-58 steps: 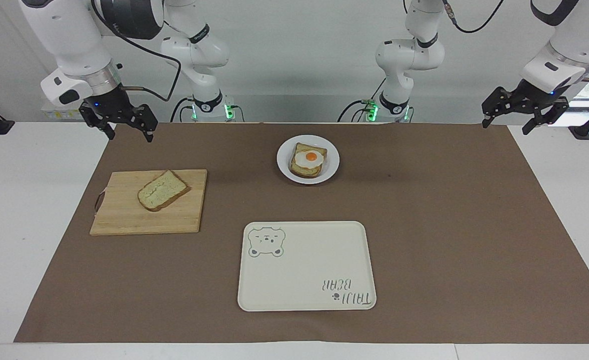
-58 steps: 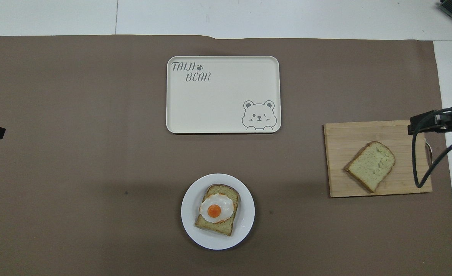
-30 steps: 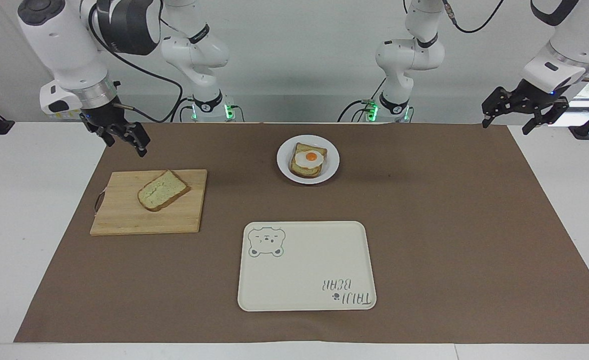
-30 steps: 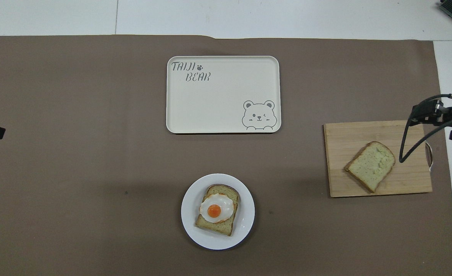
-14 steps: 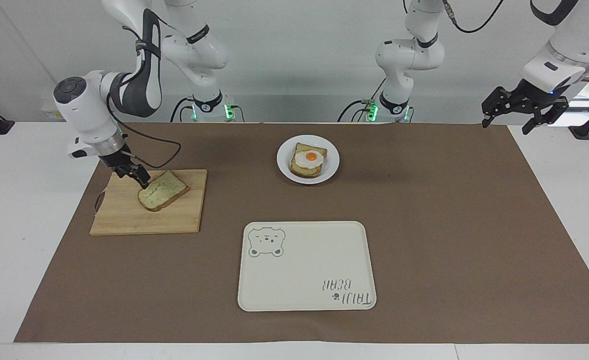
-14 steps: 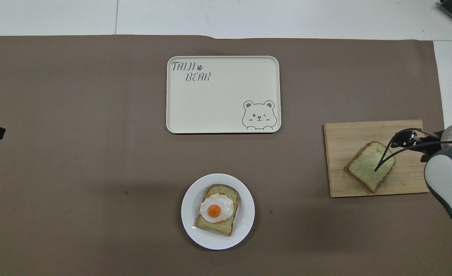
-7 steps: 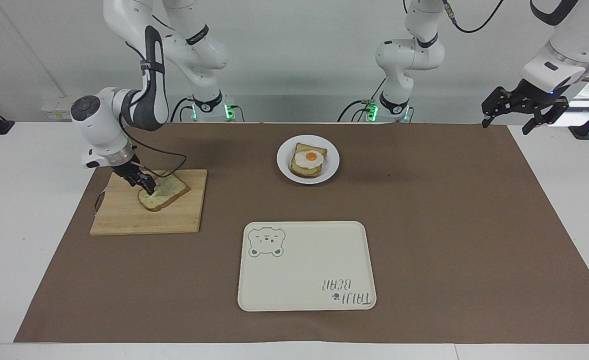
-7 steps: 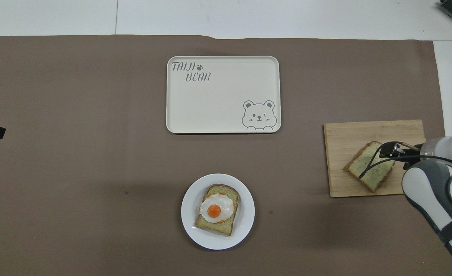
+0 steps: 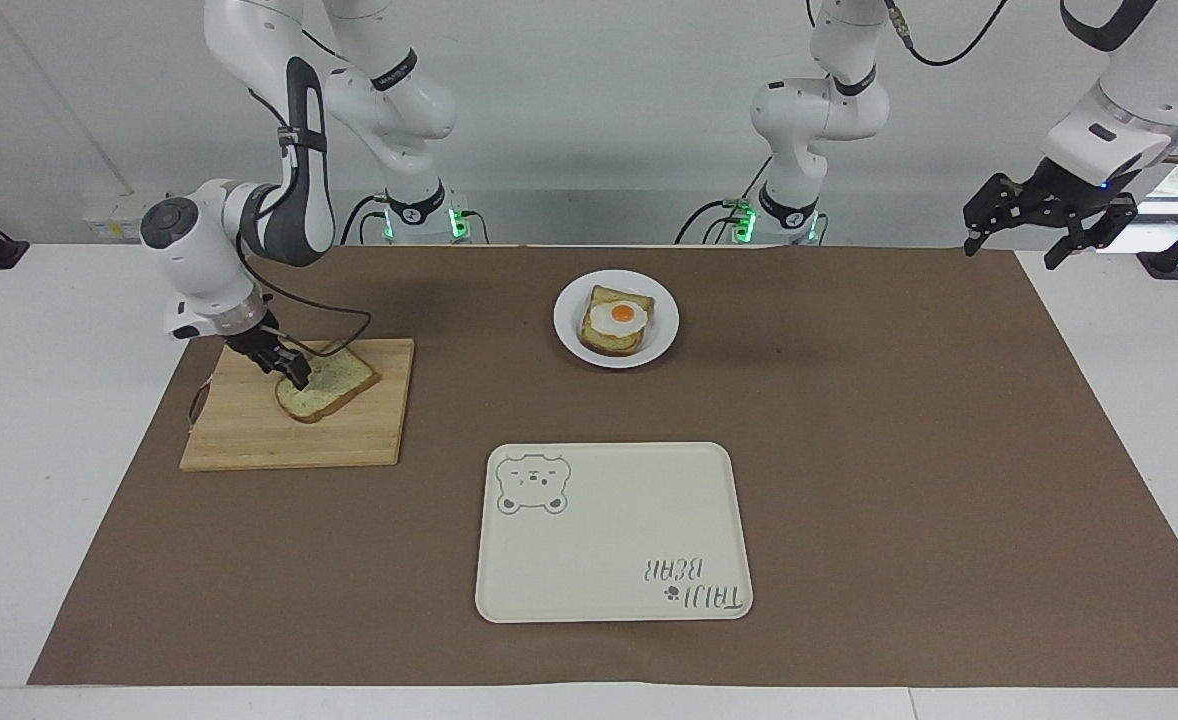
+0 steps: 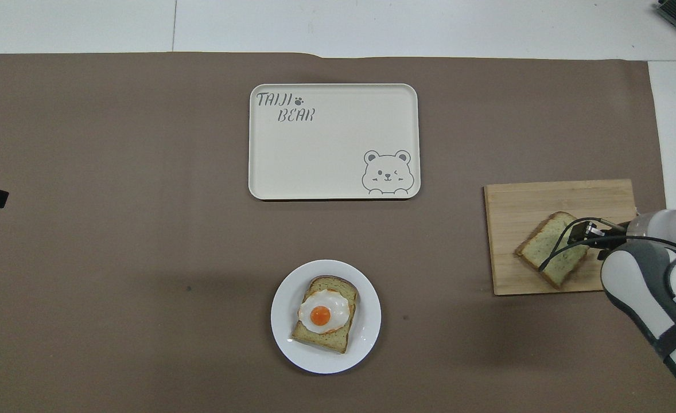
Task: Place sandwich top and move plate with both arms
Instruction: 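Grasp the green-spread bread slice with the right gripper, then carry the bread slice over the egg toast and flip it down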
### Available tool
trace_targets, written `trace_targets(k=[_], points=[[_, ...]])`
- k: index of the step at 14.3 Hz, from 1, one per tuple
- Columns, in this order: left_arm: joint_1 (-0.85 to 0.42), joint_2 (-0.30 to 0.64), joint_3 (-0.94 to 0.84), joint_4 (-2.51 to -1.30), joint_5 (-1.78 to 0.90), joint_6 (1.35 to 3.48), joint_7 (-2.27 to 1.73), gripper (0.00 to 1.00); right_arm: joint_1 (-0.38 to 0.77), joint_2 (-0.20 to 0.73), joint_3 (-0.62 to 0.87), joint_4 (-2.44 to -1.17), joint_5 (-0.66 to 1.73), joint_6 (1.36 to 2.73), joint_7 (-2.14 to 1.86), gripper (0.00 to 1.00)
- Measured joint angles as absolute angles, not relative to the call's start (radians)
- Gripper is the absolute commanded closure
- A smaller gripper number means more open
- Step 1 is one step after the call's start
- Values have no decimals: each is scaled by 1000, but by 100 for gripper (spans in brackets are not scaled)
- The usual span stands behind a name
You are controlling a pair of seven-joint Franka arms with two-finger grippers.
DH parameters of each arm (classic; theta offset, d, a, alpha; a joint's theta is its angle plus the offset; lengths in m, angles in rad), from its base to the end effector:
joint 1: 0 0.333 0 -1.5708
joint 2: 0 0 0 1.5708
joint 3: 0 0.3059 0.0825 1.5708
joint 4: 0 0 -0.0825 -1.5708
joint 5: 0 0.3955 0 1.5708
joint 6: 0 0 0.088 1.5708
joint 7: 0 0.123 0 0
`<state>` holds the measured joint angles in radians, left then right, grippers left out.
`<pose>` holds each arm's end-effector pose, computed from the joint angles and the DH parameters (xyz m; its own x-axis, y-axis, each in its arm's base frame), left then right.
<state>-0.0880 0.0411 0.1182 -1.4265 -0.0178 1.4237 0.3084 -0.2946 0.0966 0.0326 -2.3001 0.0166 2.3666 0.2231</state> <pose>0.5622 0.0131 0.6315 0.9601 -0.2770 -0.0376 -0.2762 -0.9608 0.0255 0.5069 -0.1354 0.2691 0.8785 -0.4766 -0.0326 -0.4771 -0.8788 -0.0074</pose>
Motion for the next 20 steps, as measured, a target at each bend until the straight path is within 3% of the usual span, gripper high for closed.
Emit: trace_targets(k=[4, 9, 16, 20], points=[[-87, 41, 121, -1427, -18, 1424, 308, 0, -294, 97, 32, -2284, 16, 2342, 221, 100], [-87, 41, 123, -1427, -18, 1424, 308, 0, -265, 96, 53, -2162, 37, 2204, 199, 100], [-87, 41, 123, -1427, -18, 1424, 308, 0, -226, 85, 131, -2087, 309, 2095, 65, 100], [-87, 41, 123, -1427, -18, 1424, 308, 0, -40, 83, 199, -2085, 318, 2072, 78, 100]])
